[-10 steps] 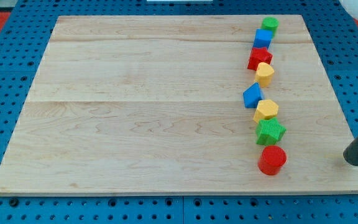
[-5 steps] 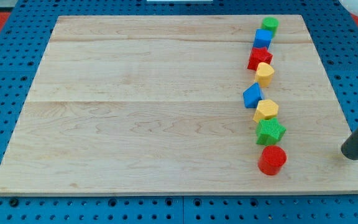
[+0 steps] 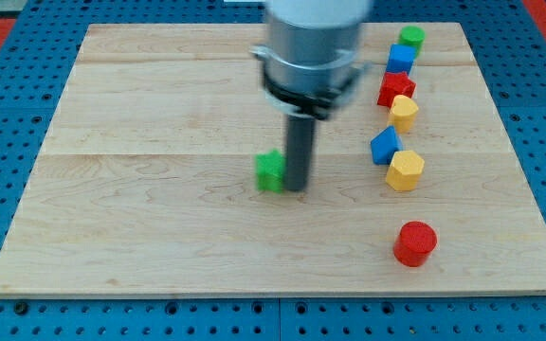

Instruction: Place the green star towards the top left

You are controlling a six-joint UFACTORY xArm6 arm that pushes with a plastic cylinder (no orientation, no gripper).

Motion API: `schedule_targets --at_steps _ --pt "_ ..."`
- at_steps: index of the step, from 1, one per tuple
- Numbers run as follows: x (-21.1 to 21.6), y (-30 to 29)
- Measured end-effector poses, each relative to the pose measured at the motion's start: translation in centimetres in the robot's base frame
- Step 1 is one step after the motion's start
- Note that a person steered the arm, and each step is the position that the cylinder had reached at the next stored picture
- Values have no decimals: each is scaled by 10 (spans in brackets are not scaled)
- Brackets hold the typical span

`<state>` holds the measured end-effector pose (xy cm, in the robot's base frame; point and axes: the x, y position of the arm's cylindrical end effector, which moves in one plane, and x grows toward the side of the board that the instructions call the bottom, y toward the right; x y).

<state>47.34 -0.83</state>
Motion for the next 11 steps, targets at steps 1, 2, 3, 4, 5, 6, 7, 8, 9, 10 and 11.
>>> schedule_targets --at_steps 1,2,3,4,5,6,7,8,9,10,11 --pt "-26 -104" --pt "-19 -150" --pt "-77 -161" --pt "-90 -161" --pt "-24 -164" --pt "-43 -134" --pt "-111 -127" --pt "-130 -103" --pt "-123 -96" --pt "-178 -96" --pt "-181 -95"
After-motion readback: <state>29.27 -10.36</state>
